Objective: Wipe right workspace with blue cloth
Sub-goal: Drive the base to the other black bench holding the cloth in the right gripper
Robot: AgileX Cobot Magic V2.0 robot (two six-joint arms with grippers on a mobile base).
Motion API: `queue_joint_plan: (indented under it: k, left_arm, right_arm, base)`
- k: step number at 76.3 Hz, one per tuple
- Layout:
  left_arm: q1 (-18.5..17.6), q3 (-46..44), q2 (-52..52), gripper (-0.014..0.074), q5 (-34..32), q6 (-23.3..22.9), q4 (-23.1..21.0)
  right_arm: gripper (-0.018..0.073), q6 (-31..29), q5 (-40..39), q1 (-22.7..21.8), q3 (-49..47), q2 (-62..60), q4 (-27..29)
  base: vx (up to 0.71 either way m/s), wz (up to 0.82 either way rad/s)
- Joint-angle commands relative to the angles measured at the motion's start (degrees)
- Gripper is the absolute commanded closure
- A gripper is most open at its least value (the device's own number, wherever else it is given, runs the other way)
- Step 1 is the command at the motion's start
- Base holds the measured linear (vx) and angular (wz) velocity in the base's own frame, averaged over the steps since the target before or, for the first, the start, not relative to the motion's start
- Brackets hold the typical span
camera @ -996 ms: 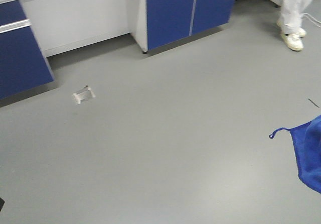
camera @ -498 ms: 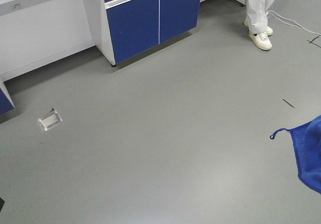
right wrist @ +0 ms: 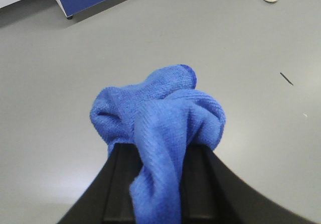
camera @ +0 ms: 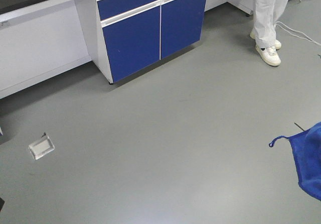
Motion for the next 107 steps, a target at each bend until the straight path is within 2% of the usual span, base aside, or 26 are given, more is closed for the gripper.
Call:
queue_joint_plan:
  k: [1, 51, 107]
  left_arm:
    - [-0.01, -1.42, -0.57, 0.0603, -5.24, 0.06, -0.18]
    - [-0.01, -1.42, -0.57, 0.0603, -5.24, 0.06, -0.18]
    - [-0.01, -1.42, -0.57, 0.0603, -5.24, 0.06, -0.18]
  right_arm:
    - [0.0564, -0.55, -3.69, -0.01, -1.66, 0.39, -0.18]
    - [0.0564, -0.55, -3.53, -0.01, -1.66, 0.39, -0.14]
    - [0.0564, -0.55, -3.53, -0.01, -1.66, 0.39, -0.14]
  base:
    - [0.39, 0.02]
    - [0.40, 0.08]
    - [0.38, 0.53]
